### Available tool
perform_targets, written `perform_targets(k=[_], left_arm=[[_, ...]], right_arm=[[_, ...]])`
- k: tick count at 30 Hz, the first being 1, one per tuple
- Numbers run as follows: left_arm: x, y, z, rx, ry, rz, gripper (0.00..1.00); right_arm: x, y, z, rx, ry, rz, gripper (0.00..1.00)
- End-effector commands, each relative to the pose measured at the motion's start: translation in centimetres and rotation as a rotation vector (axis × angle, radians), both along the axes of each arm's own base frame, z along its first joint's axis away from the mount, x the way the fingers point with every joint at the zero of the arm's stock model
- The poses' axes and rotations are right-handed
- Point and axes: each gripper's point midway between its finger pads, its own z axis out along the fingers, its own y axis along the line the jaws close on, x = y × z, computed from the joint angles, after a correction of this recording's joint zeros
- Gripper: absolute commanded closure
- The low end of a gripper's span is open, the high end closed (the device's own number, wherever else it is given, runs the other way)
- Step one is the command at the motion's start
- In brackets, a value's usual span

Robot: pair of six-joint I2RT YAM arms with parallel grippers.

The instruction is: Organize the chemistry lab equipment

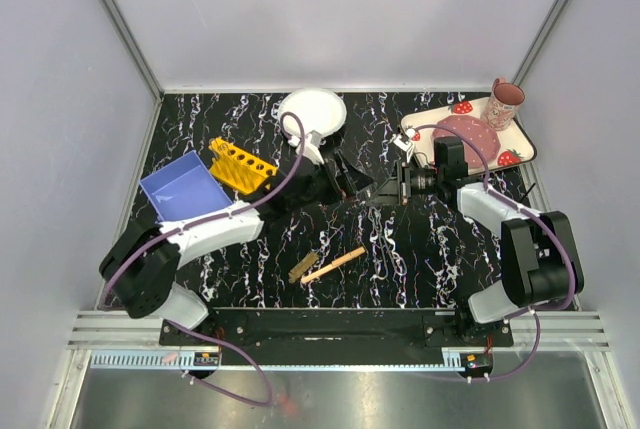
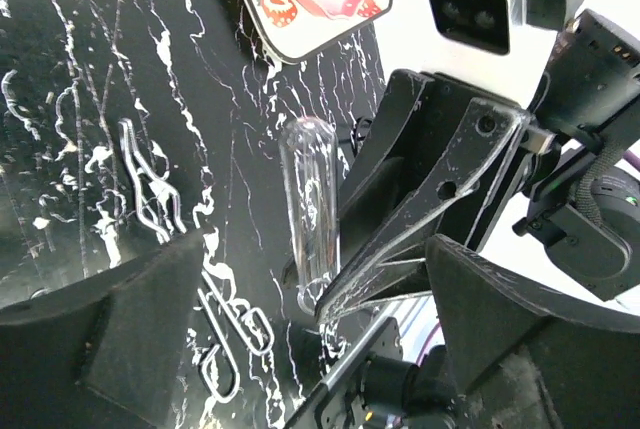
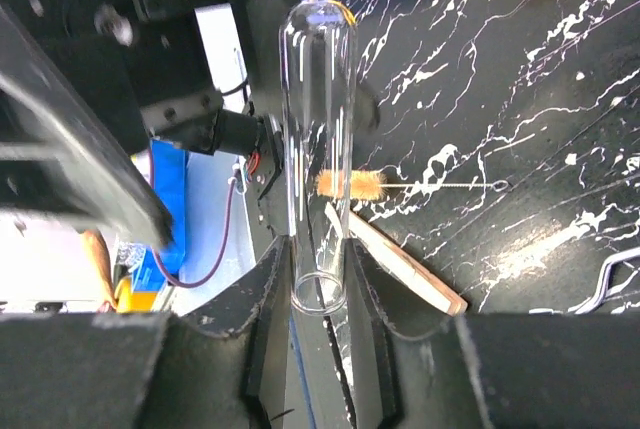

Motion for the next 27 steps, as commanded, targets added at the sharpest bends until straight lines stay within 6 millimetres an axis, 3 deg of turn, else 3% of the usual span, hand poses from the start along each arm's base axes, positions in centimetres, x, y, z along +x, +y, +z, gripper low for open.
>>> perform_targets(k=[1, 5, 10, 15, 24, 27], left_arm=[[-0.4, 2.5, 4.7, -0.043, -0.050, -0.081, 0.01], [-1.4, 4.6, 5.5, -0.005, -0.040, -0.125, 0.01], [-3.0, 4.2, 6.1, -0.022, -0.004, -0.240, 0.02], [-4.4, 3.4, 6.2, -0.052, 0.020, -0.337, 0.13], [-5.0, 2.7, 5.5, -0.055, 0.055, -0.400, 0.39], [-5.0, 2.4, 4.9, -0.049, 0.069, -0.410, 0.40]], right_arm=[[-0.7, 0.1, 2.3, -0.010, -0.209, 0.067, 0.80], [-2.6, 0.7, 2.0, -0.045, -0.308, 0.142, 0.80], [-4.4, 1.5, 1.6, -0.077, -0.441, 0.234, 0.79], [-4.9, 1.4, 1.2, -0.091, -0.462, 0.262, 0.78], [-5.4, 1.5, 0.7, -0.109, -0.488, 0.298, 0.78], [-5.6, 1.6, 0.6, -0.110, -0.490, 0.307, 0.78]])
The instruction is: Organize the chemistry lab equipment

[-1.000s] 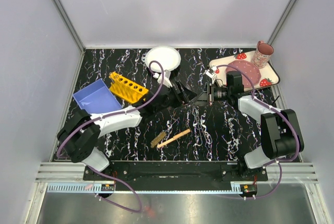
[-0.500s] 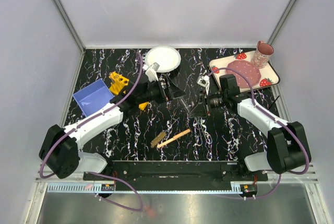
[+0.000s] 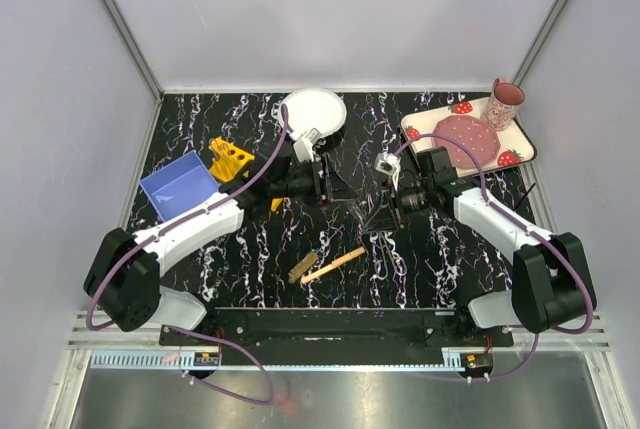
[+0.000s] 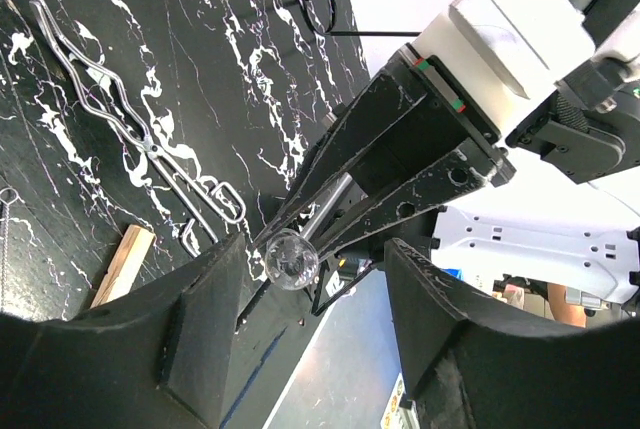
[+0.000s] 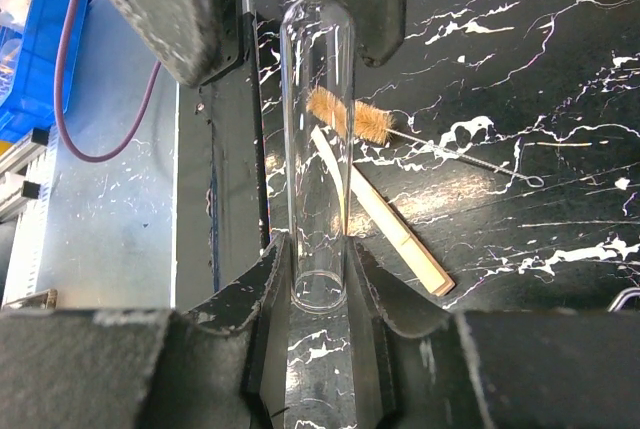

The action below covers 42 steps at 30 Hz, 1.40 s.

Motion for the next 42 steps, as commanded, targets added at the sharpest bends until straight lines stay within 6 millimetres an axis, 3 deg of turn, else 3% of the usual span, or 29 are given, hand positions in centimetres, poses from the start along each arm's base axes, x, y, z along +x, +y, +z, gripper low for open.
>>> perform_targets(k=[1, 6, 13, 21, 25, 27, 29, 33, 34, 38, 40, 42], left_arm=[[-0.3, -1.1, 1.7, -0.038, -0.033, -0.059, 0.40], [-0.5, -1.5, 1.2, -0.031, -0.021, -0.074, 0.43], [-0.9, -1.9, 1.4, -0.035, -0.022, -0.092, 0.54], [-1.4, -1.8, 1.7, -0.044, -0.025, -0.103, 0.77], [-1.5, -1.2, 1.4, -0.026, -0.030, -0.085, 0.82], [-1.3, -0.5, 1.6, -0.012, -0.049, -0.055, 0.82], [-1.3, 0.6, 1.4, 0.024, -0.062, -0.017, 0.82], [-0.6, 4.2, 1.0, 0.119, -0.117, 0.097, 0.82], [-0.9, 5.5, 0.1, 0.182, -0.100, 0.123, 0.82], [1.1, 12.5, -1.1, 0.421, -0.183, 0.357, 0.80], [1.9, 16.4, -0.8, 0.540, -0.232, 0.474, 0.80], [2.7, 18.8, 0.0, 0.609, -0.282, 0.543, 0.80]], right_arm=[[0.4, 0.4, 1.5, 0.012, -0.090, 0.031, 0.78], [0.3, 0.5, 1.4, 0.010, -0.097, 0.039, 0.77], [0.3, 0.5, 1.4, 0.006, -0.098, 0.040, 0.77], [0.3, 0.5, 1.5, 0.004, -0.103, 0.042, 0.74], [0.2, 0.5, 1.4, 0.001, -0.104, 0.041, 0.62], [0.3, 0.4, 1.6, -0.003, -0.118, 0.039, 0.31], [0.3, 0.1, 1.5, -0.021, -0.143, 0.044, 0.00], [1.6, -1.3, 1.6, -0.112, -0.216, 0.004, 0.00], [1.8, -1.9, 1.5, -0.131, -0.224, -0.009, 0.00], [3.1, -4.0, 2.5, -0.123, -0.255, -0.091, 0.00], [3.1, -4.1, 2.8, -0.116, -0.265, -0.094, 0.00], [3.0, -4.2, 2.7, -0.115, -0.265, -0.094, 0.00]])
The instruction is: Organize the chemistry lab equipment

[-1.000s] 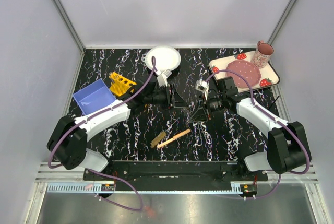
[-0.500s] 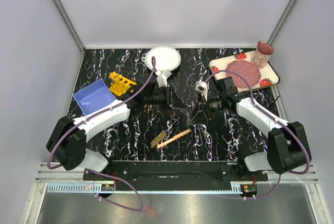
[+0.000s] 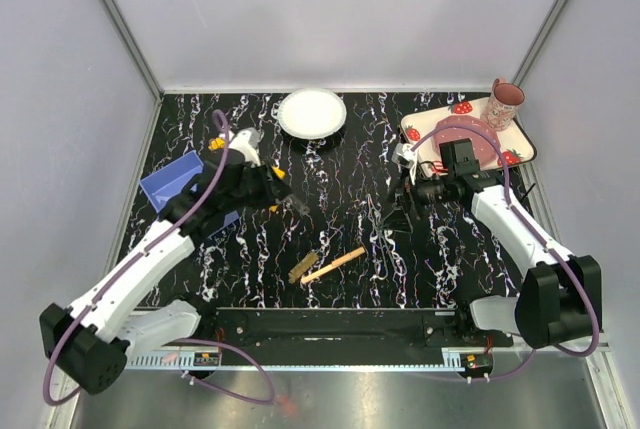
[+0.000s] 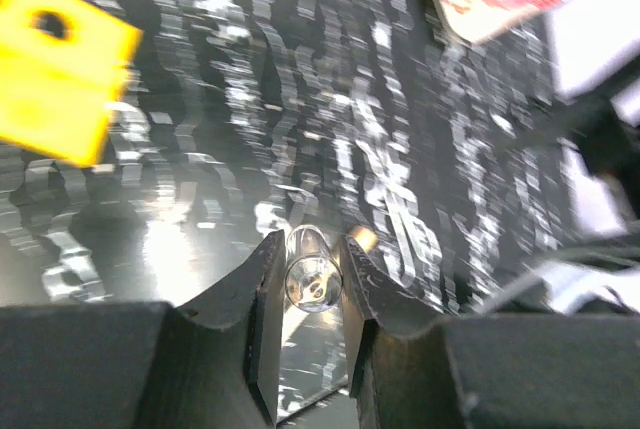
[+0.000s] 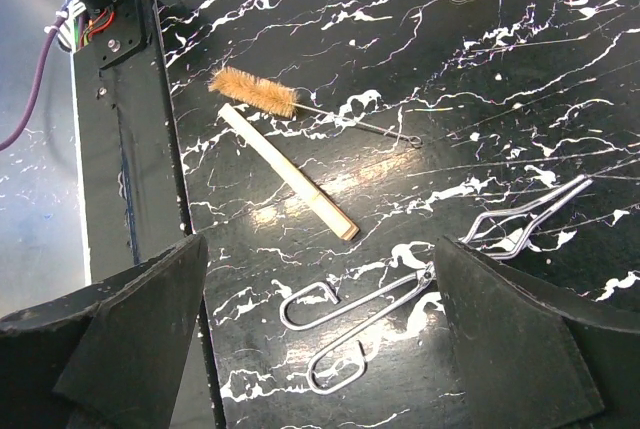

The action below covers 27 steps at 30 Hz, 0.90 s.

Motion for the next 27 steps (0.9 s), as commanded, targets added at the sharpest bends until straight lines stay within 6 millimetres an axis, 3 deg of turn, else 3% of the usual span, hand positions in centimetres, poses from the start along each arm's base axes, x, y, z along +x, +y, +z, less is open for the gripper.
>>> perform_targets(k=[1, 4, 7, 15, 27], left_arm=[[2.3, 9.0, -0.3, 0.331, -0.109, 0.288, 0.80], [3.5, 11.2, 0.8, 0.410, -0.165, 0.371, 0.80], [4.9, 11.9, 1.2, 0.460, -0.197, 0.404, 0.80], [8.4, 11.2, 0.8, 0.530, -0.232, 0.406, 0.80], [10.7, 10.0, 0.0, 0.555, -0.247, 0.373, 0.80]], right_arm=[[0.3, -0.2, 1.3, -0.001, -0.066, 0.011, 0.00], [0.4, -0.2, 1.0, -0.008, -0.056, 0.009, 0.00], [0.5, -0.3, 1.0, -0.011, -0.056, 0.007, 0.00], [0.5, -0.4, 0.7, -0.016, -0.052, 0.006, 0.00], [0.6, -0.4, 0.3, -0.021, -0.040, 0.006, 0.00]])
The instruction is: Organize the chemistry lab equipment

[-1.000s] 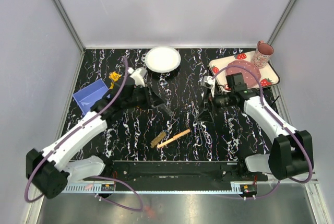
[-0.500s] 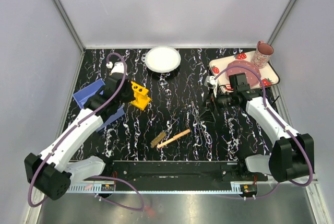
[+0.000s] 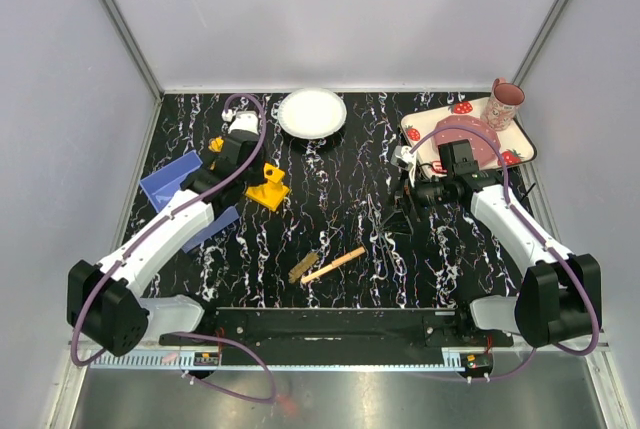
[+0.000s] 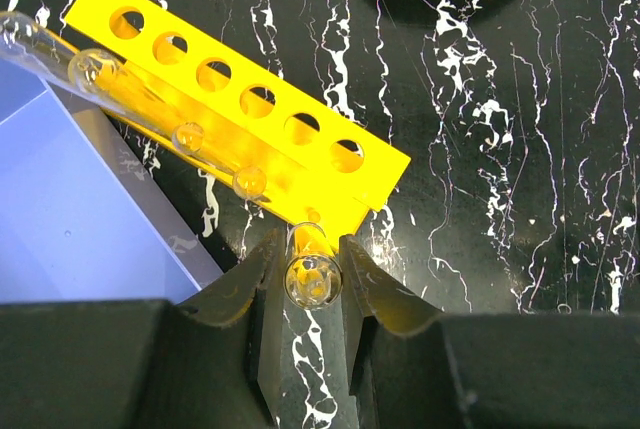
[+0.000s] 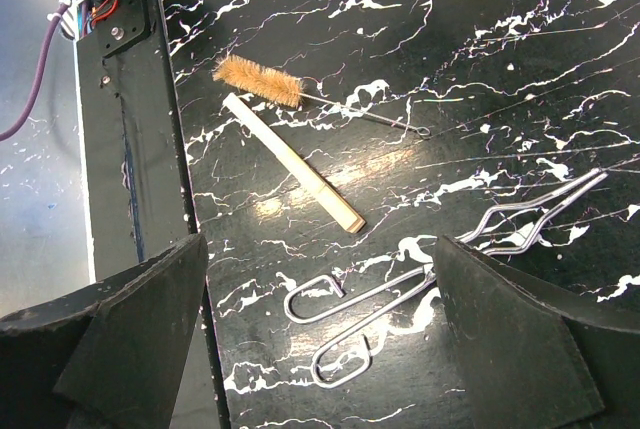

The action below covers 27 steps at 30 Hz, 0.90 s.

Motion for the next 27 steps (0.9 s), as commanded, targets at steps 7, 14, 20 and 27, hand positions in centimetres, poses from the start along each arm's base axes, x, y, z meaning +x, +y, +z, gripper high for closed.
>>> perform_targets(k=[7, 14, 20, 27], left_arm=[[3.1, -0.5, 2.6, -0.015, -0.098, 0.005, 0.80], [3.6, -0.7, 1.1, -0.011, -0.072, -0.002, 0.80], [3.8, -0.9, 0.0, -0.016, -0.051, -0.008, 0.79], [3.8, -0.8, -1.3, -0.019, -0.028, -0.005, 0.79]], right_arm=[[0.9, -0.1, 0.5, -0.008, -0.044, 0.002, 0.00], [0.9, -0.1, 0.4, -0.012, -0.038, 0.004, 0.00], [0.8, -0.1, 0.4, -0.012, -0.039, 0.007, 0.00], [0.9, -0.1, 0.4, -0.013, -0.038, 0.006, 0.00]])
